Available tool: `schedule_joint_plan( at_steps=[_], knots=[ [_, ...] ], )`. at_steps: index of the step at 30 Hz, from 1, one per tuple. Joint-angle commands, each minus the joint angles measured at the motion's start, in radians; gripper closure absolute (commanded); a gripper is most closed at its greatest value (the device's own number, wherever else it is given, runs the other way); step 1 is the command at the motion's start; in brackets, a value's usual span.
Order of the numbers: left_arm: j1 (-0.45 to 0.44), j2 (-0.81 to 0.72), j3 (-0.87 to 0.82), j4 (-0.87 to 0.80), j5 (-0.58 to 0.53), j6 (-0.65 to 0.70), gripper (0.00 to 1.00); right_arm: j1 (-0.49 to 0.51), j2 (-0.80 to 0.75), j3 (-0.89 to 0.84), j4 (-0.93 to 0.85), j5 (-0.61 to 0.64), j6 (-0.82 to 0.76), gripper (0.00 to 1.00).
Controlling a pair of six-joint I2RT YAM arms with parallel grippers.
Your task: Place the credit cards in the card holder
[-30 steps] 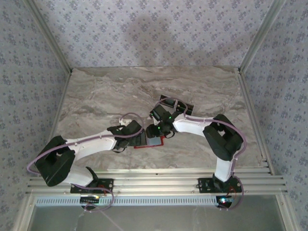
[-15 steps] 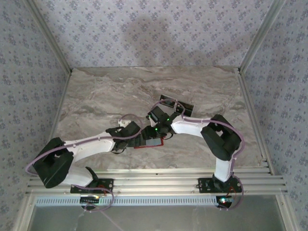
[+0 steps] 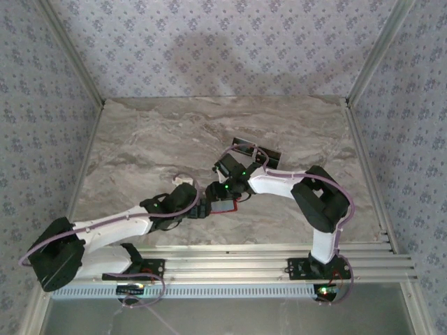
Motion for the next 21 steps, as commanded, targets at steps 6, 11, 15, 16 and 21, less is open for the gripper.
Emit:
schedule_joint_plan(
  at_steps=[6,11,15,16,21],
  knots=[
    [-0.058,-0.006,-0.025,0.142,0.079,0.069,0.00,0.000,0.013,0.002,0.000,-0.028,0.029,0.44],
    [-0.064,0.042,-0.015,0.164,0.068,0.069,0.00,0.002,0.012,0.001,0.003,-0.035,0.033,0.45],
    [-0.073,0.087,0.000,0.175,0.038,0.062,0.00,-0.001,0.013,-0.002,0.008,-0.037,0.039,0.45],
    [-0.076,0.097,0.003,0.176,0.024,0.059,0.00,0.000,0.014,-0.003,0.007,-0.039,0.040,0.45],
    [-0.099,0.144,0.014,0.178,-0.058,0.032,0.00,0.000,0.008,-0.007,0.009,-0.042,0.040,0.45]
  ],
)
